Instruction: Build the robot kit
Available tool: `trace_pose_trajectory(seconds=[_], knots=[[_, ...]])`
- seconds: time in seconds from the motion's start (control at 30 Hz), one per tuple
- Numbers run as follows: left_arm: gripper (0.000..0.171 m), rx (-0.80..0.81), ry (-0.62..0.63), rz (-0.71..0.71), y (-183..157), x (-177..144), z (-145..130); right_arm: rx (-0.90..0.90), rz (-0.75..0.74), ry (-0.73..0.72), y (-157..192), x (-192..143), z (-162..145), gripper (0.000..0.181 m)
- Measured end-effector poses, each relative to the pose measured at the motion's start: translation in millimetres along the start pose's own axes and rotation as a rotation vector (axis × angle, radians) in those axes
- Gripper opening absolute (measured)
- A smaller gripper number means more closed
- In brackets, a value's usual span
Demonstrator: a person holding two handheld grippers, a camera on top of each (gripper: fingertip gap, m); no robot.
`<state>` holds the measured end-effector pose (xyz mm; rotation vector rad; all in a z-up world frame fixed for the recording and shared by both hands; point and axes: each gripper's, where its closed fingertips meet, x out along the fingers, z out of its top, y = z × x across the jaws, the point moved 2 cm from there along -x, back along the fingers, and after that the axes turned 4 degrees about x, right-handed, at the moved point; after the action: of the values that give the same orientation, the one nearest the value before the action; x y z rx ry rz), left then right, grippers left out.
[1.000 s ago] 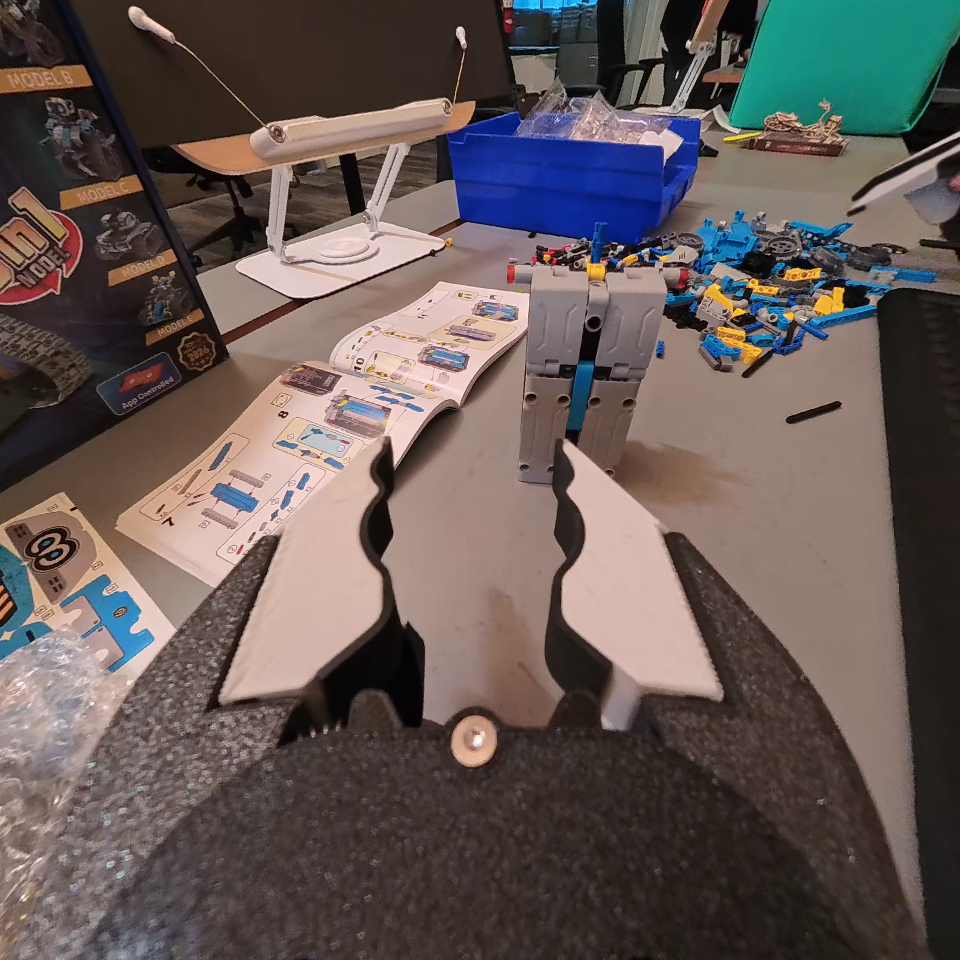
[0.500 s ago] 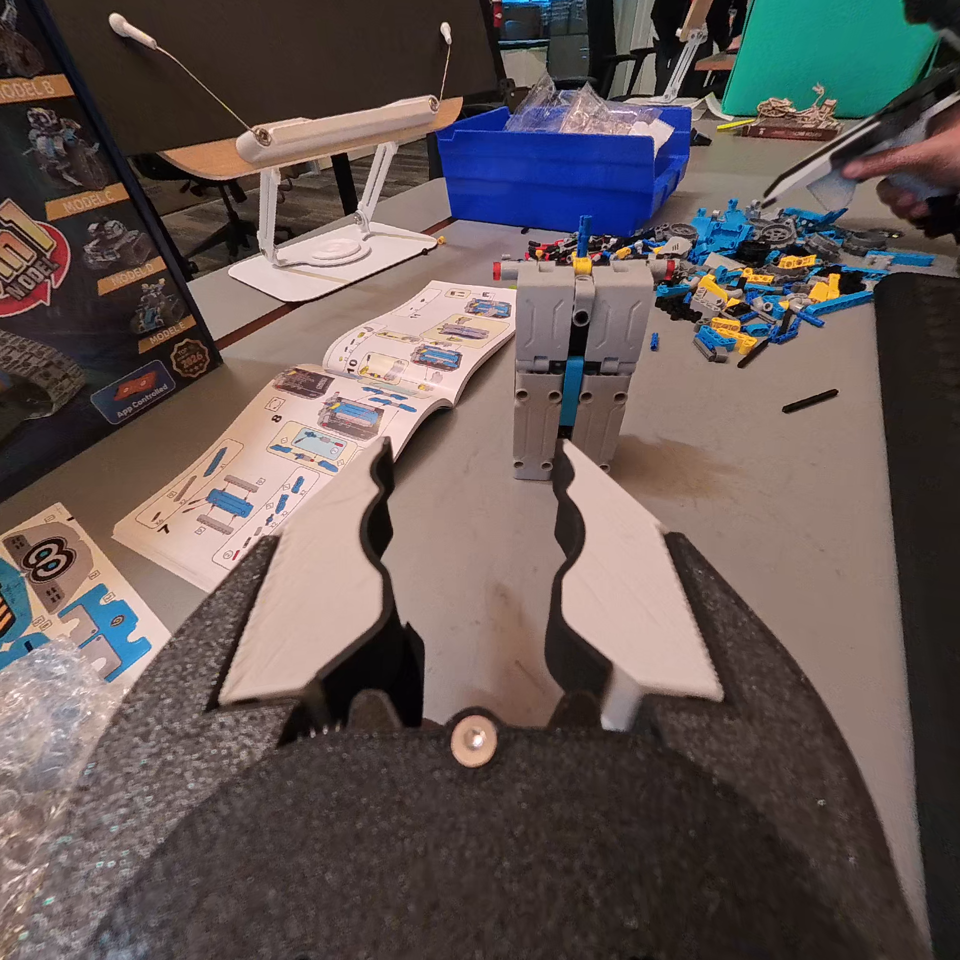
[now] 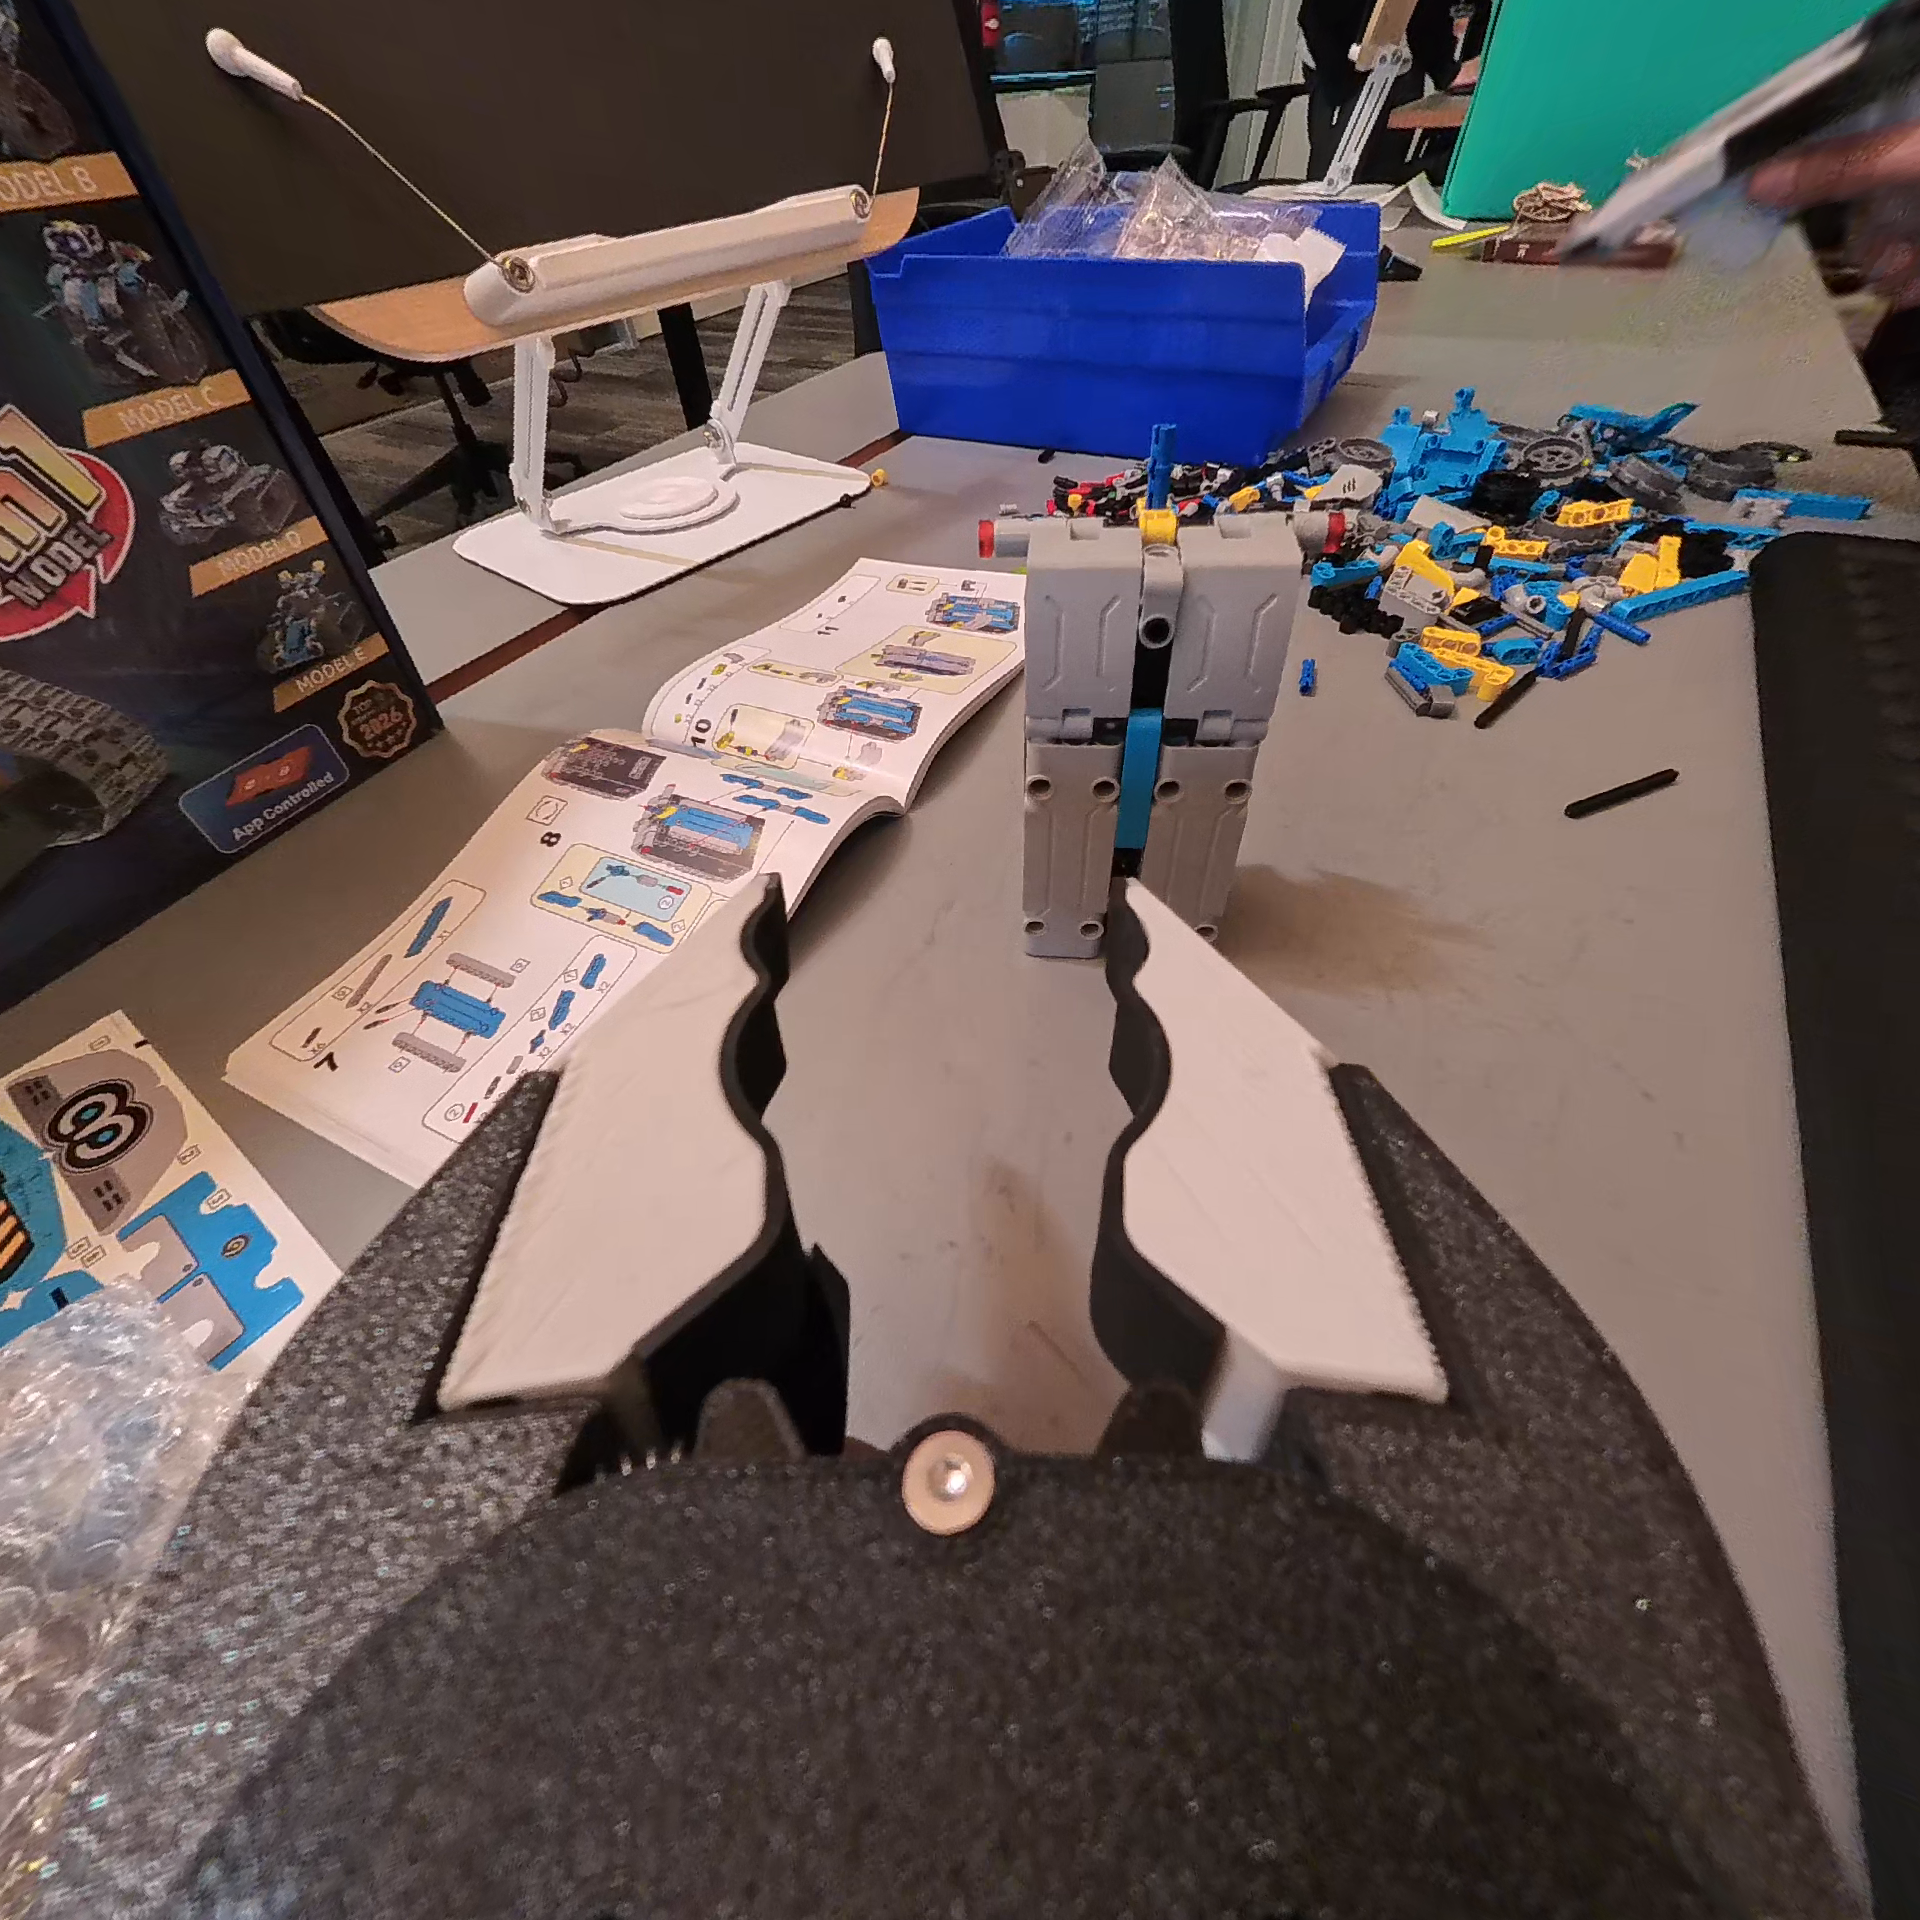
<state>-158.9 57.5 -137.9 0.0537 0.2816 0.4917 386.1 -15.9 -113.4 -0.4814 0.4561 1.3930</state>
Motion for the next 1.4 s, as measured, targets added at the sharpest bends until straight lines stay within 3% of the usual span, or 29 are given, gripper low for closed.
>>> trace_pose_trajectory(seconds=[0.07, 0.13, 0.2, 0.3, 0.4, 0.5, 0.8, 0.87, 0.93, 1.0, 1.1, 1.17, 1.23, 1.3, 1.4], knots=[[0.061, 0.002, 0.002, -0.001, 0, 0, 0, -0.127, 0.13, -0.112, 62, -26, 36, 0.008], [0.061, 0.004, 0.004, -0.001, -1, 0, 0, -0.264, 0.334, -0.141, 149, -45, 48, 0.009], [0.061, 0.004, 0.002, 0.0, 0, 0, 0, -0.405, 0.598, -0.133, 248, -60, 36, 0.009], [0.061, 0.006, -0.002, 0.001, -1, 0, 0, -0.527, 0.816, 0.007, 359, -57, -11, 0.009], [0.061, 0.011, -0.003, 0.002, -1, -1, 0, -0.581, 0.838, 0.127, 403, -35, -51, 0.009], [0.061, 0.018, -0.002, 0.002, -2, -1, 0, -0.533, 0.851, 0.197, 414, -22, -66, 0.009], [0.061, 0.012, 0.001, -0.002, -2, -1, 0, -0.514, 0.815, 0.269, 411, -2, -80, 0.008], [0.061, 0.015, 0.002, -0.003, -2, 0, 0, -0.496, 0.816, 0.278, 407, 0, -81, 0.016], [0.061, 0.017, 0.002, -0.003, -2, -1, 0, -0.457, 0.868, 0.259, 403, -10, -72, 0.023], [0.061, 0.016, 0.002, -0.004, -2, -1, 0, -0.404, 0.889, 0.18, 381, -21, -45, 0.029], [0.061, 0.016, 0.003, -0.005, -2, -1, 0, -0.227, 0.727, 0.056, 288, -18, 13, 0.029], [0.061, 0.018, 0.005, -0.005, -3, 0, -1, -0.108, 0.401, 0.012, 180, 5, 33, 0.029], [0.061, 0.021, 0.008, -0.006, -3, 0, -1, -0.032, 0.051, 0.034, 71, 25, 22, 0.028], [0.061, 0.024, 0.01, -0.006, -3, 0, -1, 0.06, -0.001, 0.087, 23, 39, -2, 0.029], [0.061, 0.021, 0.013, -0.006, -3, 1, -2, 0.15, 0.04, 0.086, 9, 53, -20, 0.03]])
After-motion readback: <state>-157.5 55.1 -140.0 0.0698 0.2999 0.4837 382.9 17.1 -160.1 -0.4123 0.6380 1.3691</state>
